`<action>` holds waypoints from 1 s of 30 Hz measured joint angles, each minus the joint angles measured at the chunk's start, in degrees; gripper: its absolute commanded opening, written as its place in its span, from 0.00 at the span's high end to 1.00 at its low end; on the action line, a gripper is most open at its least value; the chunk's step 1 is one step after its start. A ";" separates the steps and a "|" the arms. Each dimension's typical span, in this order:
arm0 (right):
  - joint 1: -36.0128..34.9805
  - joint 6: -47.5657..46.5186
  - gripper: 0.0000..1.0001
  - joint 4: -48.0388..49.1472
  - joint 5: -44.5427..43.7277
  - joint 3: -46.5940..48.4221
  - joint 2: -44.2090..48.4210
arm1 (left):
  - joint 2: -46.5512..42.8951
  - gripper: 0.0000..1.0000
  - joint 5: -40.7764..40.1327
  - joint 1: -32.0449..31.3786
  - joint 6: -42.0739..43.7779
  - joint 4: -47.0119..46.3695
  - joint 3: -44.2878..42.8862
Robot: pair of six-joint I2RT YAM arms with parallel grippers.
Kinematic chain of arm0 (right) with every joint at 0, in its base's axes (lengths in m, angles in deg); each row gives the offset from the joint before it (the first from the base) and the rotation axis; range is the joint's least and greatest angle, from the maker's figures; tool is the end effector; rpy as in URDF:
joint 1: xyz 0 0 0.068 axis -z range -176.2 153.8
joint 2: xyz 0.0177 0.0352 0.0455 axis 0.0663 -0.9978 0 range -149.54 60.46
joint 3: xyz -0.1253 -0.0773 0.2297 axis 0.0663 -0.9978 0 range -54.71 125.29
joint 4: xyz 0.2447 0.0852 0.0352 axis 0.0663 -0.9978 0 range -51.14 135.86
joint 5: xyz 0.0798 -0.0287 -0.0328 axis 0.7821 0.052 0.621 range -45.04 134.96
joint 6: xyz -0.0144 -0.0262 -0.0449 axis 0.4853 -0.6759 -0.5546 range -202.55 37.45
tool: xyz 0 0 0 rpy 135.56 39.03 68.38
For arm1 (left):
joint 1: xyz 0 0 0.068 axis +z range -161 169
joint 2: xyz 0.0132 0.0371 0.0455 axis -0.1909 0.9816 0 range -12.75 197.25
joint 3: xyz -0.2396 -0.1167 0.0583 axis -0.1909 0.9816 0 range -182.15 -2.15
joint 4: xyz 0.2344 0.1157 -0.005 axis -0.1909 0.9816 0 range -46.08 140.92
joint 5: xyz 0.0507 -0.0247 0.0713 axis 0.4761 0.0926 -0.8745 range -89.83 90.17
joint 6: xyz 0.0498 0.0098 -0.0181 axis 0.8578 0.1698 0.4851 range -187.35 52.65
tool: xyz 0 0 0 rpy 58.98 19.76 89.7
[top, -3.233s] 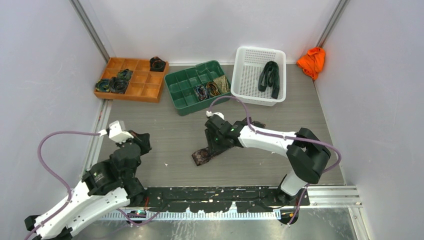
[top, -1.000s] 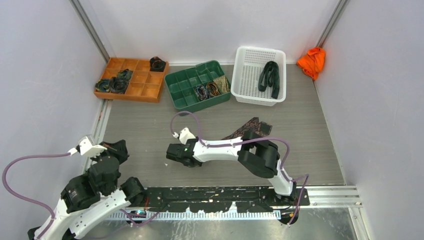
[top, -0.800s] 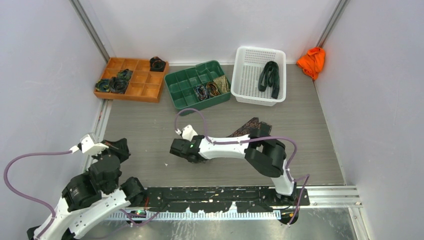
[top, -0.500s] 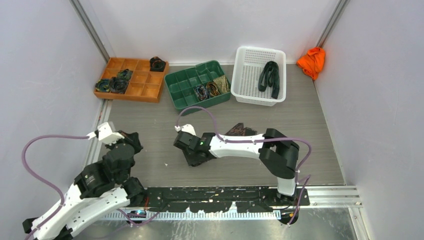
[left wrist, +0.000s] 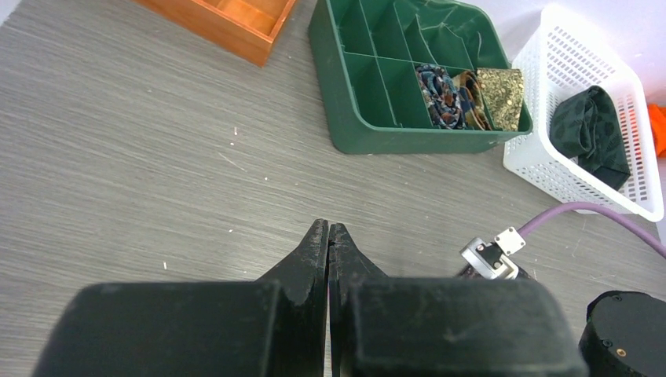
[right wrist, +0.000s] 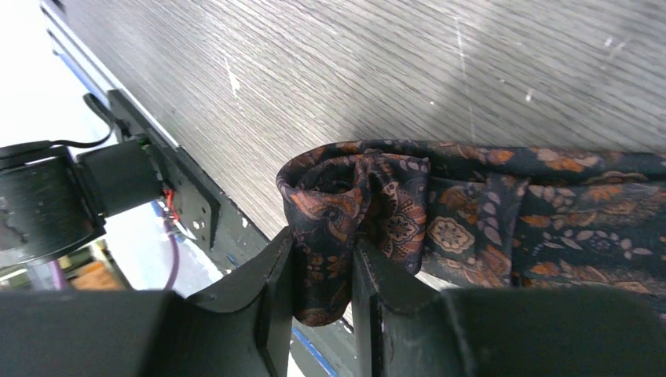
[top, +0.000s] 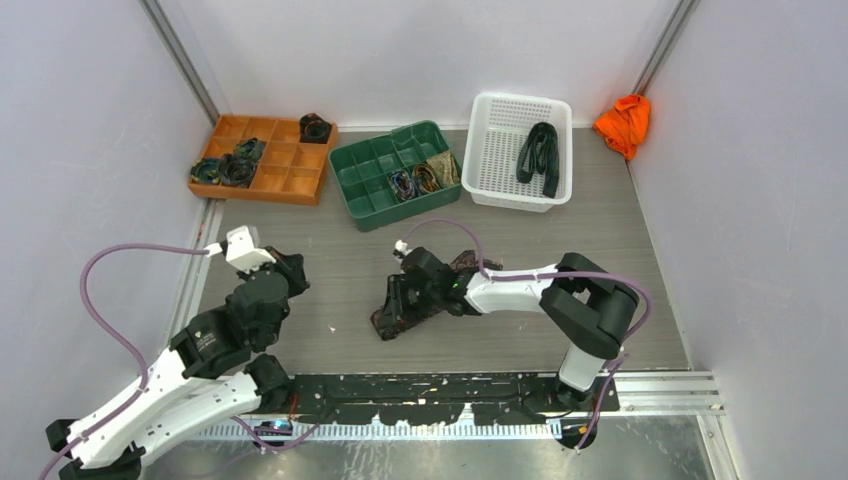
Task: Roll the ties
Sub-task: Roll the tie at the center of the board.
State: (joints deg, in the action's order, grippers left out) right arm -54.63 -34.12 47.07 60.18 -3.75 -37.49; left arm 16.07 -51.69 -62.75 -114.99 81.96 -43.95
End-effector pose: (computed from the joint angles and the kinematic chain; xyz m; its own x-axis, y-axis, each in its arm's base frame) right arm 0.1717 0.2973 0.1591 -0.9357 -0.1439 -0.3220 -0.3284 0.6886 0.6465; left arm 0.0845 -0.0619 0.3137 -0.2091 -0.4718 -0.8565 -0.1640 0.8804 -0.4449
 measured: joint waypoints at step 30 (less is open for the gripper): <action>10.51 -3.06 0.48 1.14 9.20 -5.55 2.40 | 4.96 1.00 4.11 0.00 0.57 -4.66 0.00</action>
State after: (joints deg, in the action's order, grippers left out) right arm -44.12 -37.18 48.21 69.38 -9.30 -35.09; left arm 21.03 -47.58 -62.75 -114.42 77.30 -43.95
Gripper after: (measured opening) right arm 0.518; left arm 0.005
